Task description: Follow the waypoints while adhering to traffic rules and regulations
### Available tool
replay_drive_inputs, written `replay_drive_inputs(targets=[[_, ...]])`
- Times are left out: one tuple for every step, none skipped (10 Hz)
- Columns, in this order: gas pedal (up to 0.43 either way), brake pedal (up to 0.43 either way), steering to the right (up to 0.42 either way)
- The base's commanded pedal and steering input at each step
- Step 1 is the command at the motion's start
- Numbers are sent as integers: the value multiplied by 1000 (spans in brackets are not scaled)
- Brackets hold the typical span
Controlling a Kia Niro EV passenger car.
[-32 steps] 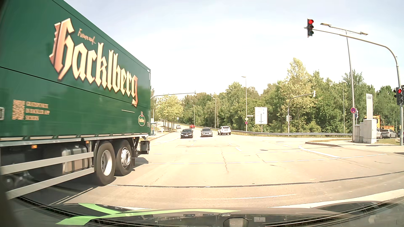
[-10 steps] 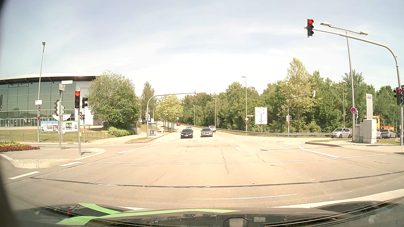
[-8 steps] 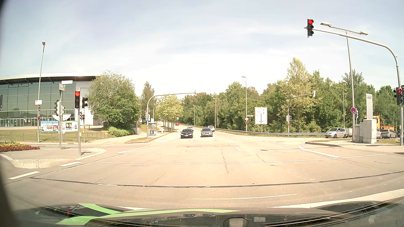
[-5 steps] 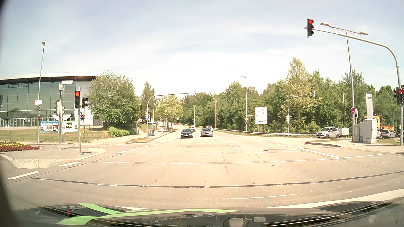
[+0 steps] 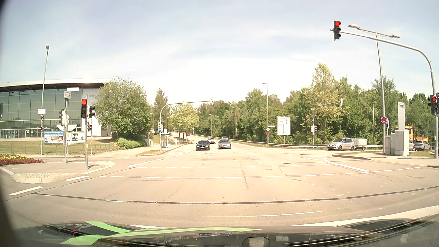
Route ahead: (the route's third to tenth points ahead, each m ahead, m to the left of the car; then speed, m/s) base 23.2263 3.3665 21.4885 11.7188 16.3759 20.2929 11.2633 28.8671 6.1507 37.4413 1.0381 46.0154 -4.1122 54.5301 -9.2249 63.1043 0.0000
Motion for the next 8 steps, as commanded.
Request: replay_drive_inputs(targets=[[0, 220, 8], [0, 220, 8], [0, 220, 8], [0, 220, 8], [0, 220, 8], [0, 220, 8], [0, 220, 8], [0, 220, 8]])
